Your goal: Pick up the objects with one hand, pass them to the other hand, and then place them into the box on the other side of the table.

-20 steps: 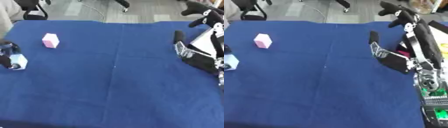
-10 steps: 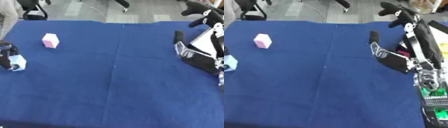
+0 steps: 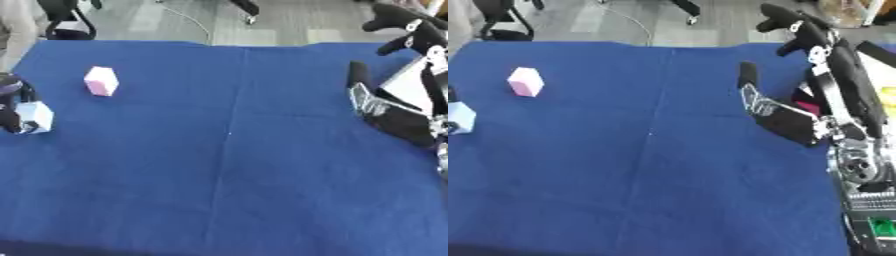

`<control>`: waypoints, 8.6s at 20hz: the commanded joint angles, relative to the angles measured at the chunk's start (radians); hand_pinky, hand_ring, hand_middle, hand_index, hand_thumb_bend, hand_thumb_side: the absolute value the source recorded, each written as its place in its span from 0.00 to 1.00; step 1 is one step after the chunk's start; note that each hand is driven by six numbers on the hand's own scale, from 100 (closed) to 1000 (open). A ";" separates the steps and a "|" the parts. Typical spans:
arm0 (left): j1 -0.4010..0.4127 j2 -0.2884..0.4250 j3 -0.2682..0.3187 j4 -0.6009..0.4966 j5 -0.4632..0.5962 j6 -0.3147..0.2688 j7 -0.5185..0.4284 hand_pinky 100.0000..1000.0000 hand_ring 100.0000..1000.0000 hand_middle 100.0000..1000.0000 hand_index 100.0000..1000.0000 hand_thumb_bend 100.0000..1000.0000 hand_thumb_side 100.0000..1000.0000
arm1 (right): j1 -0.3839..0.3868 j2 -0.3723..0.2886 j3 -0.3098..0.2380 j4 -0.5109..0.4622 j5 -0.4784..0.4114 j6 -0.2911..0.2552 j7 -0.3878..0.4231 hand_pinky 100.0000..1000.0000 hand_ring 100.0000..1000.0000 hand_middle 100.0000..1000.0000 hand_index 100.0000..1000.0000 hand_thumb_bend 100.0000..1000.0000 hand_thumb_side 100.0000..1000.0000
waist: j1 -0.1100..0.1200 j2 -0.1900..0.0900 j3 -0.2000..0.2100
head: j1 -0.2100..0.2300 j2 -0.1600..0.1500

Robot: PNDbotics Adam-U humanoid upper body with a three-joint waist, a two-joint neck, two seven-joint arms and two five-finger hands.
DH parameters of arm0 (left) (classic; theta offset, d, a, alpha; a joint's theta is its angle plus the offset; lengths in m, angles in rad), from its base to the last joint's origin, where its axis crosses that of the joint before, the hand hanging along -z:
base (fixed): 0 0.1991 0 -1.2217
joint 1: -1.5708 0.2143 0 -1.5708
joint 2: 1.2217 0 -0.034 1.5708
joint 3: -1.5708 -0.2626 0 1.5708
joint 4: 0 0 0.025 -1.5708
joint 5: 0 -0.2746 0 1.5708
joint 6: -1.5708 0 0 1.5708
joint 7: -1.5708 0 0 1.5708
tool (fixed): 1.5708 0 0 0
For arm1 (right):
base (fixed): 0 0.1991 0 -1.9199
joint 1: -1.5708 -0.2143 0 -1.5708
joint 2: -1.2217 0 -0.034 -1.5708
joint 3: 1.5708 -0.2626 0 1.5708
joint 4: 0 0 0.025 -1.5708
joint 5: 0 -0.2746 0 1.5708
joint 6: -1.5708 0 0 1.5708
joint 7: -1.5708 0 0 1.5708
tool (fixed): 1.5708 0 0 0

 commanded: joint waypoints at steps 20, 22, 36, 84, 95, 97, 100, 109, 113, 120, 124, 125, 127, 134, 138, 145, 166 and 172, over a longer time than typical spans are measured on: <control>-0.042 -0.468 -0.049 -0.544 0.613 -0.039 0.243 0.46 0.24 0.25 0.34 0.34 0.03 | -0.093 -0.056 0.043 -0.021 0.061 -0.060 0.108 0.67 0.88 0.79 0.94 0.19 0.26 | -0.035 -0.024 0.039 | -0.056 -0.003; -0.062 -0.523 -0.089 -0.533 0.648 -0.051 0.221 0.46 0.25 0.25 0.34 0.35 0.03 | -0.111 -0.055 0.047 -0.021 0.068 -0.057 0.119 0.67 0.88 0.80 0.95 0.23 0.27 | -0.040 -0.024 0.040 | -0.061 -0.003; -0.131 -0.631 -0.253 -0.561 0.792 -0.121 0.106 0.48 0.26 0.26 0.36 0.34 0.03 | -0.156 -0.042 0.077 -0.021 0.067 0.117 0.138 0.64 0.93 0.81 0.99 0.37 0.43 | -0.052 -0.010 0.035 | -0.076 -0.003; -0.192 -0.624 -0.329 -0.612 0.747 -0.163 0.091 0.49 0.27 0.27 0.37 0.30 0.01 | -0.150 -0.038 0.116 0.002 -0.069 0.262 0.394 0.58 0.92 0.76 0.96 0.22 0.50 | -0.052 0.002 0.020 | -0.104 -0.003; -0.199 -0.630 -0.334 -0.625 0.762 -0.161 0.079 0.50 0.28 0.27 0.37 0.30 0.00 | -0.149 -0.042 0.112 -0.011 -0.054 0.255 0.414 0.57 0.90 0.72 0.68 0.06 0.36 | -0.052 0.002 0.018 | -0.103 -0.003; -0.199 -0.630 -0.334 -0.626 0.763 -0.160 0.078 0.50 0.28 0.28 0.37 0.31 0.00 | -0.148 -0.043 0.113 -0.012 -0.051 0.254 0.411 0.57 0.90 0.71 0.66 0.06 0.34 | -0.052 0.001 0.018 | -0.104 -0.003; -0.201 -0.631 -0.333 -0.626 0.768 -0.157 0.079 0.50 0.28 0.28 0.37 0.31 0.00 | -0.147 -0.042 0.112 -0.012 -0.052 0.248 0.418 0.58 0.90 0.70 0.69 0.05 0.32 | -0.052 0.001 0.017 | -0.103 -0.003; -0.204 -0.631 -0.337 -0.623 0.785 -0.148 0.070 0.50 0.28 0.28 0.37 0.31 0.00 | -0.149 -0.043 0.095 -0.015 -0.052 0.217 0.485 0.60 0.90 0.72 0.88 0.14 0.43 | -0.051 0.001 0.015 | -0.102 -0.003; -0.206 -0.629 -0.336 -0.619 0.790 -0.146 0.068 0.50 0.28 0.32 0.38 0.30 0.00 | -0.152 -0.047 0.089 -0.018 -0.060 0.201 0.515 0.61 0.91 0.73 0.92 0.19 0.46 | -0.050 0.000 0.014 | -0.101 -0.003; -0.214 -0.626 -0.332 -0.615 0.792 -0.141 0.071 0.50 0.28 0.33 0.38 0.28 0.00 | -0.156 -0.049 0.078 -0.021 -0.061 0.185 0.557 0.63 0.92 0.74 0.94 0.21 0.42 | -0.049 0.001 0.012 | -0.100 -0.003; -0.220 -0.625 -0.331 -0.611 0.791 -0.137 0.072 0.50 0.28 0.34 0.38 0.28 0.00 | -0.158 -0.051 0.071 -0.021 -0.061 0.174 0.578 0.64 0.92 0.74 0.95 0.21 0.38 | -0.050 0.001 0.013 | -0.100 -0.003; -0.221 -0.625 -0.331 -0.610 0.790 -0.136 0.073 0.50 0.28 0.34 0.38 0.28 0.00 | -0.159 -0.052 0.069 -0.021 -0.061 0.171 0.582 0.64 0.92 0.74 0.95 0.20 0.37 | -0.050 0.001 0.013 | -0.101 -0.003; -0.225 -0.624 -0.330 -0.609 0.790 -0.134 0.073 0.50 0.28 0.34 0.38 0.28 0.00 | -0.160 -0.053 0.067 -0.021 -0.062 0.167 0.592 0.64 0.92 0.75 0.95 0.18 0.33 | -0.050 0.000 0.014 | -0.101 -0.003; -0.235 -0.623 -0.328 -0.591 0.788 -0.125 0.076 0.50 0.28 0.34 0.38 0.27 0.00 | -0.158 -0.055 0.055 -0.021 -0.065 0.144 0.626 0.65 0.92 0.75 0.95 0.14 0.27 | -0.052 -0.001 0.016 | -0.101 -0.003; -0.237 -0.621 -0.323 -0.588 0.785 -0.125 0.082 0.50 0.28 0.34 0.38 0.27 0.00 | -0.157 -0.054 0.051 -0.021 -0.062 0.138 0.639 0.66 0.92 0.75 0.94 0.13 0.26 | -0.052 0.000 0.017 | -0.102 -0.003; -0.237 -0.625 -0.331 -0.605 0.783 -0.128 0.072 0.50 0.28 0.34 0.38 0.27 0.00 | -0.159 -0.052 0.052 -0.021 -0.042 0.143 0.618 0.64 0.90 0.72 0.90 0.10 0.22 | -0.052 0.000 0.018 | -0.106 -0.003; -0.237 -0.644 -0.348 -0.609 0.791 -0.130 0.050 0.51 0.28 0.34 0.38 0.26 0.00 | -0.160 -0.050 0.062 -0.021 -0.062 0.155 0.533 0.59 0.88 0.67 0.79 0.11 0.23 | -0.051 0.000 0.011 | -0.106 -0.003; -0.236 -0.645 -0.352 -0.607 0.790 -0.131 0.043 0.52 0.29 0.35 0.39 0.28 0.00 | -0.161 -0.050 0.058 -0.021 -0.068 0.183 0.445 0.54 0.84 0.57 0.53 0.06 0.16 | -0.050 0.000 0.010 | -0.106 -0.003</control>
